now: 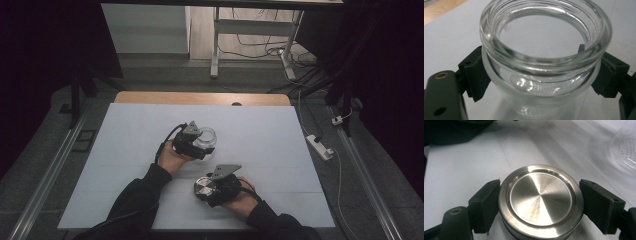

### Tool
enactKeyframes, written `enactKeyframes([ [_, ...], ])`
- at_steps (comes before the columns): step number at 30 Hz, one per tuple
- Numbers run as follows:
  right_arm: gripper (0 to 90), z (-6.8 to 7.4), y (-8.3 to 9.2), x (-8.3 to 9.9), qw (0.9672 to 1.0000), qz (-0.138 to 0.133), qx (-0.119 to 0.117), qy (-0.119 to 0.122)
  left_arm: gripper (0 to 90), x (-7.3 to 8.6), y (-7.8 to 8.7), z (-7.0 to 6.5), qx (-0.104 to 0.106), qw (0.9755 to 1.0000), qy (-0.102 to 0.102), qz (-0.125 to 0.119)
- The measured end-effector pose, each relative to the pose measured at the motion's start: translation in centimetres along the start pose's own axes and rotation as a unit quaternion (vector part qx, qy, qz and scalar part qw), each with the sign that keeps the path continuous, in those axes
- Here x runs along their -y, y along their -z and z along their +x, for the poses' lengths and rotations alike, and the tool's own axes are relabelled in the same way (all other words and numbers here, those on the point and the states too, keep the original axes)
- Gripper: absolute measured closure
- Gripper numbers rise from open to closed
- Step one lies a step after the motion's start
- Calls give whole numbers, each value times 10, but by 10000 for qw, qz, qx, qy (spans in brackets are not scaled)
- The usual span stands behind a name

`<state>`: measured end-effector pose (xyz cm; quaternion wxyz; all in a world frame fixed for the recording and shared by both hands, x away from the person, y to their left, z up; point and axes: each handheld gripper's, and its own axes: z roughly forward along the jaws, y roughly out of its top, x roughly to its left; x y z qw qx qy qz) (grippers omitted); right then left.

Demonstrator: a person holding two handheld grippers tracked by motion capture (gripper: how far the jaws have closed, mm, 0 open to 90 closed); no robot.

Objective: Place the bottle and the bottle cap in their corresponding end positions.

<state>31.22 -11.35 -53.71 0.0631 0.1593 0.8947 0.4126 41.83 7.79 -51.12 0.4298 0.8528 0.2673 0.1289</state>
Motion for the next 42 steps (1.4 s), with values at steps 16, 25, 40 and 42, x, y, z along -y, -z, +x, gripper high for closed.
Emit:
enactKeyframes([
  [16,173,0,-1,0,9998,111,9,-190,150,4,-2,0,-10,10000,-10,-23],
  [25,157,2,1,-3,9997,90,60,-213,146,1,-1,-2,-87,9999,80,96],
  [40,94,3,10,-9,9996,-3,94,-255,4,3,9,-8,-85,9998,-115,130],
  [42,82,3,12,-10,9996,-21,85,-266,0,3,12,-8,-66,9999,-45,72],
])
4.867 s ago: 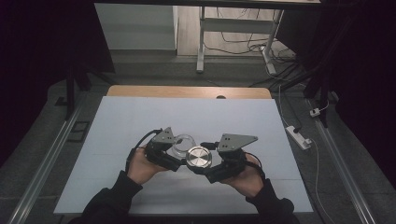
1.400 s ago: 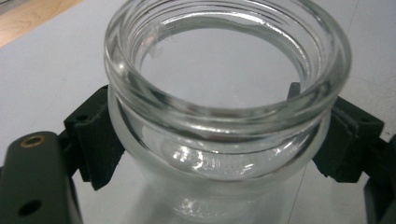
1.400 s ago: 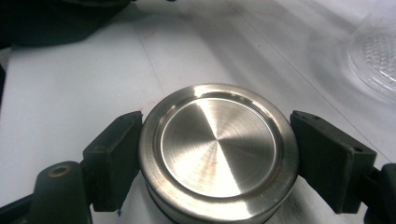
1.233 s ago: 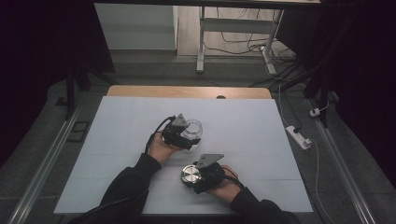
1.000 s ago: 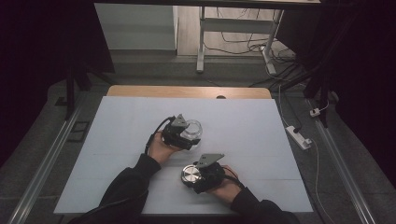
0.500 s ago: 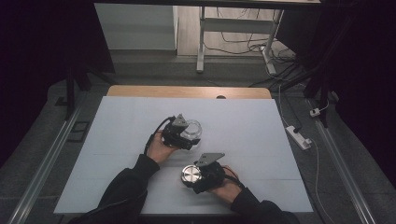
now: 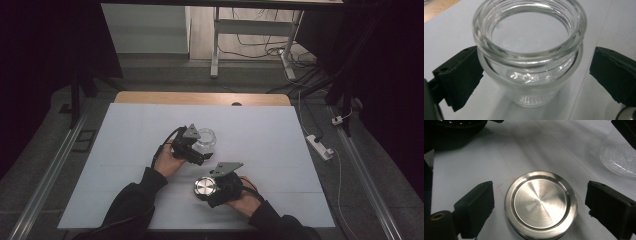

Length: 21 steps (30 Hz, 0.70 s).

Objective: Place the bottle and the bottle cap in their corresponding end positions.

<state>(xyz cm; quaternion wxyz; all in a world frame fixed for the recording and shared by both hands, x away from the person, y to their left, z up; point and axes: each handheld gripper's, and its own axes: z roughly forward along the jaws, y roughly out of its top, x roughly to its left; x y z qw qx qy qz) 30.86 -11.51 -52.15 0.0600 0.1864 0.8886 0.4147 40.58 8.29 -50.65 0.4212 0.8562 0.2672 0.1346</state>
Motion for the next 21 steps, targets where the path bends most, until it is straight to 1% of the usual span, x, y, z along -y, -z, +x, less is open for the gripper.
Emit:
enactKeyframes([
  [3,65,-1,3,-1,10000,-26,-4,-18,0,1,5,2,38,9999,108,-85],
  [6,40,-2,5,-2,9999,-64,-49,-62,0,1,10,3,24,9998,147,-104],
  [9,19,-3,8,-2,9999,-94,-66,-114,0,3,14,3,98,9996,219,-120],
  [11,9,-3,9,-2,9998,-101,-68,-156,0,4,15,2,128,9996,216,-89],
  [13,6,-2,11,-2,9998,-126,-56,-165,0,5,17,1,175,9997,170,-80],
  [16,0,-2,13,-2,9999,-134,1,-101,0,7,20,-1,191,9997,120,-42],
  [17,0,-2,14,-1,9998,-136,8,-109,0,8,21,-3,209,9997,134,-57],
  [19,0,-3,15,-1,9998,-148,27,-118,0,8,24,-5,210,9997,141,-11],
  [21,0,-4,16,0,9998,-175,56,-122,0,9,26,-6,259,9995,163,16],
])
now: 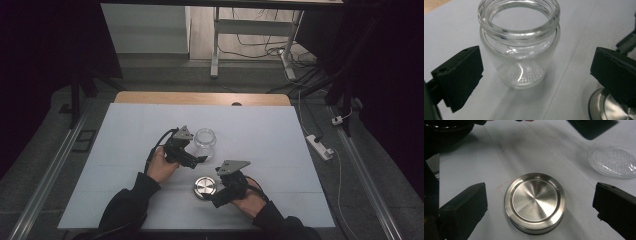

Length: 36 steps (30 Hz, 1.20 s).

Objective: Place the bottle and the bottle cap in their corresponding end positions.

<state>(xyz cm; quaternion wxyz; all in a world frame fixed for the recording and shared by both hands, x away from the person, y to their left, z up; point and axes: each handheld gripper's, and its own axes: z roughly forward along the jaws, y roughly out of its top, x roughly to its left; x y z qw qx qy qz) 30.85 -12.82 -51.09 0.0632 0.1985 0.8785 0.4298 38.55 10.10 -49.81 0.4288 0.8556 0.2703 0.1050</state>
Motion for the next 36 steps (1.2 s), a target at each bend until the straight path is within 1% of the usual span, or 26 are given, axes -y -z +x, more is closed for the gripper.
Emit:
enactKeyframes([
  [6,0,-2,4,0,9999,-80,87,-1,0,5,3,-5,53,9999,95,101],
  [8,0,-2,5,1,9999,-89,104,-18,0,8,3,-7,83,9999,97,109],
  [14,0,-5,8,3,9998,-75,156,-51,0,13,7,-14,72,9999,87,122],
  [19,0,-8,11,5,9998,-63,189,-64,0,18,11,-18,68,9998,45,207],
  [23,0,-9,12,6,9998,-14,207,-77,0,22,16,-21,184,9995,177,165],
  [26,0,-9,13,6,9998,6,201,-79,0,25,21,-23,238,9993,233,144],
  [33,0,-9,16,7,9997,3,229,-69,0,31,32,-33,309,9992,235,117],
  [36,0,-9,18,8,9997,-8,253,-44,0,34,37,-37,297,9993,217,113],
])
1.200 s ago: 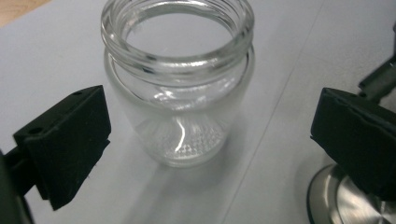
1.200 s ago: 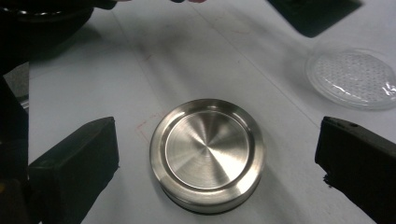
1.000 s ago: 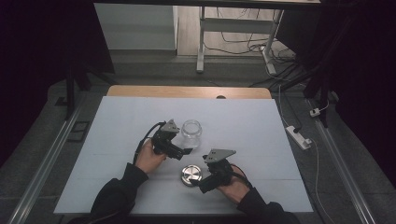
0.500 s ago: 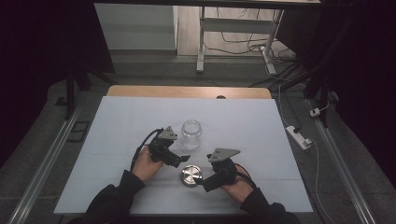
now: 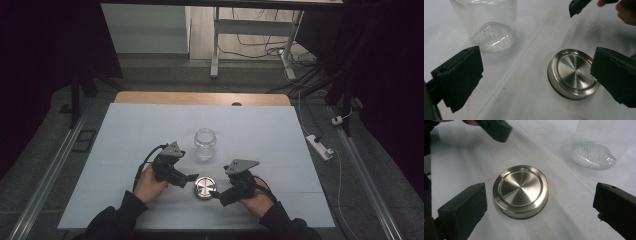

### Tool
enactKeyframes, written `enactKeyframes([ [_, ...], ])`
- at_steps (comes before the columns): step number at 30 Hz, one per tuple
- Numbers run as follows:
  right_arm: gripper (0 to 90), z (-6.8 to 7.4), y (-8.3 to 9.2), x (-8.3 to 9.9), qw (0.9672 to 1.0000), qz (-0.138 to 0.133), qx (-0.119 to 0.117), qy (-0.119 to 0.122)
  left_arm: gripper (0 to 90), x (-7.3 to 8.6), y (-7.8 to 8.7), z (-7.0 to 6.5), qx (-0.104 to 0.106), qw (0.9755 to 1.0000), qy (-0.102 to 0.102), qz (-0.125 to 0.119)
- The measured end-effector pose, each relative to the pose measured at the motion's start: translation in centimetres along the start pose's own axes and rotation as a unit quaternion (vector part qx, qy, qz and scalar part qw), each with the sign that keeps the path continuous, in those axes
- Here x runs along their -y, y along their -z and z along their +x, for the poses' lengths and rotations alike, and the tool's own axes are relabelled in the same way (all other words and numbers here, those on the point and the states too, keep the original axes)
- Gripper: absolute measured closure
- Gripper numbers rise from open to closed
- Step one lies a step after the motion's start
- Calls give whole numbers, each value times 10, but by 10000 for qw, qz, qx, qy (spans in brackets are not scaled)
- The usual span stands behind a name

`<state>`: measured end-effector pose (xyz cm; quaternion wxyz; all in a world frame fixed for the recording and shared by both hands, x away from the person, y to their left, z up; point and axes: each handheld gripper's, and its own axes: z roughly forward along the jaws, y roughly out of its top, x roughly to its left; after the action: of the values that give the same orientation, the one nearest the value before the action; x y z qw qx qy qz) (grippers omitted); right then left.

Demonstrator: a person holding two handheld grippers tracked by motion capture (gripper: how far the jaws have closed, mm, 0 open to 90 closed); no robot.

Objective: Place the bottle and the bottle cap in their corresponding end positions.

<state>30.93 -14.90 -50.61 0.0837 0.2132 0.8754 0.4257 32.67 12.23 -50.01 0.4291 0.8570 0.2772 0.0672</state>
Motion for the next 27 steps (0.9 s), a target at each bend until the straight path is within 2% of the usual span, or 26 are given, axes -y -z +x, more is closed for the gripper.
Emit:
enactKeyframes([
  [7,0,-1,5,1,10000,-13,39,-6,0,9,13,-9,45,10000,39,-35],
  [16,0,-1,14,5,9998,29,-71,-171,0,23,33,-19,-60,9999,102,-75],
  [27,0,-4,29,11,9998,28,83,-200,0,44,56,-24,-239,9994,230,-54],
])
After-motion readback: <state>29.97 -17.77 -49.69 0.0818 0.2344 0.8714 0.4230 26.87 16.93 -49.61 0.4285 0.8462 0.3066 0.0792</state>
